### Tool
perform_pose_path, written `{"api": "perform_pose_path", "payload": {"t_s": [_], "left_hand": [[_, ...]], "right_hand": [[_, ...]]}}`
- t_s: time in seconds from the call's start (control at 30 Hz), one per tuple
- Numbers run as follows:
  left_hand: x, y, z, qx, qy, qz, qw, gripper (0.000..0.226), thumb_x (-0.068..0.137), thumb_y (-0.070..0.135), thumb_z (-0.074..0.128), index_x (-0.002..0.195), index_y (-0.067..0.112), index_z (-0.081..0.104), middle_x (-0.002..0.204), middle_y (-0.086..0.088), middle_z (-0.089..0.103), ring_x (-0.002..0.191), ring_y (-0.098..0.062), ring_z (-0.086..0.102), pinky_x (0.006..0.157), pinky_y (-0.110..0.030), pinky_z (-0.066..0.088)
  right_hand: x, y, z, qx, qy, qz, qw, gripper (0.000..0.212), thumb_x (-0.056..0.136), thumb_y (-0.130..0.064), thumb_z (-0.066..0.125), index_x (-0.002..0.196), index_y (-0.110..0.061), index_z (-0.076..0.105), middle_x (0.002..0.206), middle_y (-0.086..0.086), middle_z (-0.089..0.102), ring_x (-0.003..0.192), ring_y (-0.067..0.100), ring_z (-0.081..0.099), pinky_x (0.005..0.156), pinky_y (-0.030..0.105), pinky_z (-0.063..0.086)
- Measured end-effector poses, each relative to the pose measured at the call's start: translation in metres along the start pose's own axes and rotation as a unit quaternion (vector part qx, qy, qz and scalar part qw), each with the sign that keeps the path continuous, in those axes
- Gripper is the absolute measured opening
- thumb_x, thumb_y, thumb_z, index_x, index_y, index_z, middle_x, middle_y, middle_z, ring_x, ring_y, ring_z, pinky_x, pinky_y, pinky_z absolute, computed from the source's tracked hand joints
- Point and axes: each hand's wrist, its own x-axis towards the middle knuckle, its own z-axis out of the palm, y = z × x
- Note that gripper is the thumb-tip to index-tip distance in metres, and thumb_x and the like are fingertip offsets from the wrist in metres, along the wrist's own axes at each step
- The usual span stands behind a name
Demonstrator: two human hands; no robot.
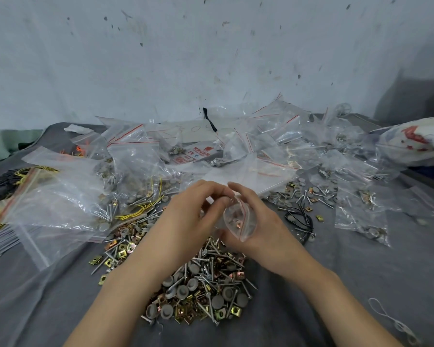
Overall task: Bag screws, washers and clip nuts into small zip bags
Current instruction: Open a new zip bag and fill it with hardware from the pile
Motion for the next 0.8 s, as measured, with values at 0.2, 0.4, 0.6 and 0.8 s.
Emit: {"api": "perform_pose_path", "payload": {"t_s": [0.2,0.4,0.6,0.8], "left_hand": [[0.002,0.008,-0.001,-0.002,0.01,0.024,1.0,0.032,0.092,0.024,0.067,0.103,0.052,0.057,0.095,0.023,0.064,0.087,-0.001,0.061,0.068,-0.01,0.044],[0.004,0.012,0.002,-0.008,0.011,0.037,0.999,0.034,0.093,0.024,0.065,0.111,0.05,0.054,0.098,0.028,0.066,0.091,0.002,0.062,0.07,-0.01,0.045],[0.006,-0.007,-0.005,0.001,0.046,-0.015,0.999,0.027,0.097,0.031,0.058,0.121,0.041,0.055,0.096,0.022,0.065,0.091,0.004,0.06,0.072,-0.008,0.045],[-0.003,-0.037,-0.011,0.155,-0.076,-0.094,0.98,0.025,0.1,0.036,0.051,0.124,0.032,0.059,0.098,0.021,0.063,0.086,0.01,0.058,0.069,-0.005,0.042]], "right_hand": [[0.001,-0.006,-0.001,-0.003,0.042,-0.016,0.999,0.076,0.078,-0.029,0.086,0.141,-0.042,0.045,0.123,-0.015,0.065,0.106,-0.002,0.065,0.089,0.018,0.051],[0.0,-0.006,-0.004,0.0,0.048,-0.023,0.999,0.074,0.081,-0.03,0.084,0.141,-0.046,0.044,0.118,-0.024,0.063,0.108,-0.003,0.064,0.091,0.021,0.053],[0.001,-0.002,-0.005,-0.005,0.061,-0.033,0.998,0.071,0.084,-0.03,0.082,0.139,-0.048,0.041,0.112,-0.044,0.055,0.106,-0.011,0.059,0.087,0.006,0.043],[0.005,0.006,-0.007,0.023,0.08,-0.05,0.995,0.071,0.082,-0.032,0.083,0.143,-0.039,0.047,0.112,-0.025,0.064,0.108,0.001,0.064,0.095,0.017,0.046]]}}
